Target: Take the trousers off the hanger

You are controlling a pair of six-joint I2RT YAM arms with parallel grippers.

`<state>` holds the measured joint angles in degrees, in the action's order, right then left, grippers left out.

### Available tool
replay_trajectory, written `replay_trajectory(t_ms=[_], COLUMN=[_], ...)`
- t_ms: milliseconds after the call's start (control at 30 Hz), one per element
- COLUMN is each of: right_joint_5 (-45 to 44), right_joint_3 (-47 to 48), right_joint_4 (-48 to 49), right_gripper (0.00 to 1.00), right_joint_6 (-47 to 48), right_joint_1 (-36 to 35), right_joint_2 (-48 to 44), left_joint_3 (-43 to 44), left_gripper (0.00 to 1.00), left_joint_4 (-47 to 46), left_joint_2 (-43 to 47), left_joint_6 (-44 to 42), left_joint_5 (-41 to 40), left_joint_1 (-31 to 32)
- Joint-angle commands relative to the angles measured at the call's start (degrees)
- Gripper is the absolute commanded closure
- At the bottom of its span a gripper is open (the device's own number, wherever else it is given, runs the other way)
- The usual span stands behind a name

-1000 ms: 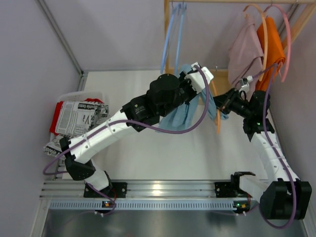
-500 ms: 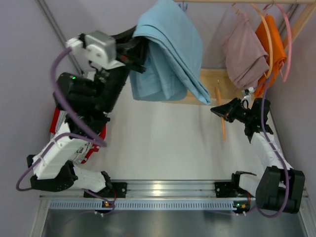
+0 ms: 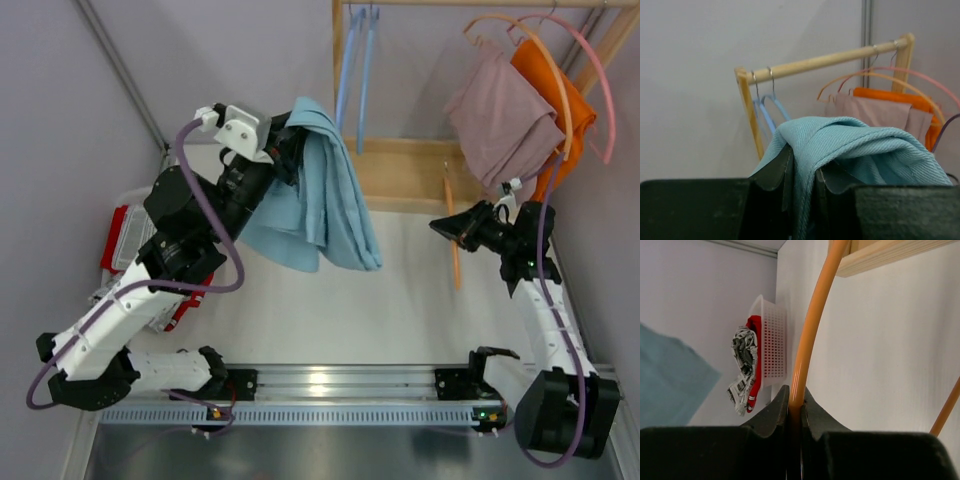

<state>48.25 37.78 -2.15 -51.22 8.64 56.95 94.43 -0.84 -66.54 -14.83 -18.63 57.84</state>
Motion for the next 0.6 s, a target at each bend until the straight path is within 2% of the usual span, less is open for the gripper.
replay_trajectory(t_ms=[0, 200, 233, 300, 333, 400, 433, 567], right_joint_5=[0.79, 1.14, 1.23, 1.58, 1.58, 1.5, 1.5, 1.76], right_joint_3=[4.67, 4.67, 4.67, 4.85, 4.93, 5.28, 5.2, 4.94], right_joint_4=[-0.57, -2.77, -2.77, -3.03, -3.38, -4.08, -4.26, -4.7], right_gripper=[1.0, 1.0, 1.0, 1.0, 1.0, 1.0, 1.0, 1.0], right_joint_6=[0.51, 0.68, 0.68, 0.77, 1.12, 1.91, 2.09, 3.49], right_joint_1=[-0.47, -0.82, -0.82, -1.08, -1.17, -1.17, -1.17, -1.26], right_joint_2=[-4.47, -8.42, -8.69, -9.48, -9.66, -10.27, -10.63, -12.12], left_joint_3=[-1.61, -8.21, -8.73, -8.74, -8.65, -8.65, -8.56, -10.05], left_gripper=[1.0, 1.0, 1.0, 1.0, 1.0, 1.0, 1.0, 1.0], left_joint_4=[-4.97, 0.57, 0.58, 3.91, 4.96, 7.16, 7.95, 11.03], left_joint_2=[4.3, 11.07, 12.82, 14.41, 15.73, 17.58, 18.46, 25.13], left_joint_6=[5.32, 13.14, 13.86, 18.77, 20.18, 23.51, 24.14, 25.03], left_joint_5=[0.79, 1.23, 2.36, 3.95, 5.17, 6.15, 6.33, 4.75], left_joint_1=[-5.62, -20.91, -25.11, -29.61, -34.94, -39.63, -43.57, -52.81])
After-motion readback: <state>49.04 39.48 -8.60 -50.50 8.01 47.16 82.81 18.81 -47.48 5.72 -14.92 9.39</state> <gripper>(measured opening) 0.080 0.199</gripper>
